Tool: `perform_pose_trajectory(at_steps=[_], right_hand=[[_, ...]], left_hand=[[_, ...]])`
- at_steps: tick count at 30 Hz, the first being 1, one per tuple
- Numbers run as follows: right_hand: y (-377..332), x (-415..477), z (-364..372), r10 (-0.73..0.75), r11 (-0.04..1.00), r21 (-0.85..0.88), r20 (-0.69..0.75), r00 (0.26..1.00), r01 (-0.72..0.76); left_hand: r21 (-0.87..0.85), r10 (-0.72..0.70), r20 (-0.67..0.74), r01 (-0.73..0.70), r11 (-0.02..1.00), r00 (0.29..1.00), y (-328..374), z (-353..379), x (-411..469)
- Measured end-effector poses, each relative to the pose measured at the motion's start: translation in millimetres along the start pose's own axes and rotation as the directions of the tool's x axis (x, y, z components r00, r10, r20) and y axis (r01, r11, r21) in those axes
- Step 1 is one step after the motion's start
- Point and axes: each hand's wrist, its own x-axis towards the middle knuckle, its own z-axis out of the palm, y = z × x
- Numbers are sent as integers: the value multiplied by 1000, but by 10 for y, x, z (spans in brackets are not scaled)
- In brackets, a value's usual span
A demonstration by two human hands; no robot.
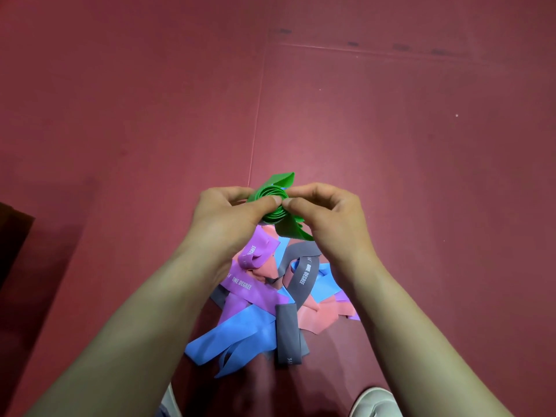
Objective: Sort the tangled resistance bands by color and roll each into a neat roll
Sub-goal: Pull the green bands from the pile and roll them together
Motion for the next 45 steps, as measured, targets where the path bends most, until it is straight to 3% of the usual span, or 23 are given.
perform_pose_trajectory(at_steps=[7, 15, 19, 21, 29, 45], right_hand=[[-41, 10, 6, 121, 981, 148, 44, 992, -126], [-17, 32, -26, 186, 982, 36, -83, 979, -184], [-63, -21, 3, 243, 964, 106, 20, 970, -244], [-55, -29, 23, 228, 970, 72, 41, 973, -230], [20, 41, -25, 159, 986, -25, -137, 978, -164], [65, 65, -57, 132, 991, 37, -187, 973, -128]], left_hand=[[117, 85, 93, -96, 988, 992, -1, 28, -49], [337, 167, 152, -210, 918, 974, -4, 64, -72], [401, 192, 205, -261, 878, 960, -7, 61, -93], [407, 203, 200, -270, 873, 958, -12, 64, -100], [395, 220, 187, -279, 875, 957, -31, 71, -82], [229, 242, 84, -255, 939, 967, -13, 76, -42]])
